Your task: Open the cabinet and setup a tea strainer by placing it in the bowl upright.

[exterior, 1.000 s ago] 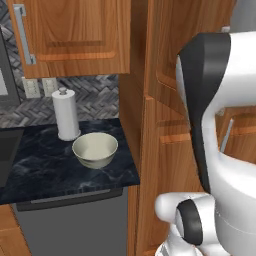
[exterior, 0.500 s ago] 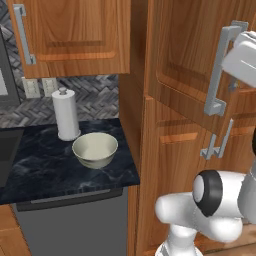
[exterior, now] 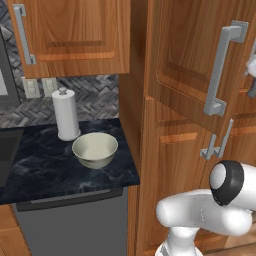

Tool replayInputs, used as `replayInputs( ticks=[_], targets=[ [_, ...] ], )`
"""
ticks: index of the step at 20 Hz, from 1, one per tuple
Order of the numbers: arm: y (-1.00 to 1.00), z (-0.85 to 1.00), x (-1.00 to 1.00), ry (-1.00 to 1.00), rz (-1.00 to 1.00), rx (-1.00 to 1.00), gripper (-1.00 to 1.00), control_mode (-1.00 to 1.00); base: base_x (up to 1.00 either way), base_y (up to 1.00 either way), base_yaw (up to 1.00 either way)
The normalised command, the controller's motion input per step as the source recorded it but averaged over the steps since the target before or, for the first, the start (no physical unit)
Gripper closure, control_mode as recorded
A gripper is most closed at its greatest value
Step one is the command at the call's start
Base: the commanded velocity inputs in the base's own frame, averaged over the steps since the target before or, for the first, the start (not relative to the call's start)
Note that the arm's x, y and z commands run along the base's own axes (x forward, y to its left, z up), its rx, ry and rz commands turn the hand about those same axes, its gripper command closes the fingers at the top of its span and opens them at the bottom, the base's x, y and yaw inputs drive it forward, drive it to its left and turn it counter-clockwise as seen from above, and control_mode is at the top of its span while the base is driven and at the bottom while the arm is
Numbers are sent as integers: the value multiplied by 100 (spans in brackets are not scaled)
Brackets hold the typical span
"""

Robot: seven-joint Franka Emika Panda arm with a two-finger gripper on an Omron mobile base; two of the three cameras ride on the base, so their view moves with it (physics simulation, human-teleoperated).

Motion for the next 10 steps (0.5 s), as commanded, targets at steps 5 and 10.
replayInputs(
  ticks=[5, 10],
  targets=[
    [-7, -49, 0, 17, 4, 10, -100, -100, 0, 0, 0],
    [-17, -52, -2, 13, 4, 19, -100, -100, 0, 0, 0]
  ],
)
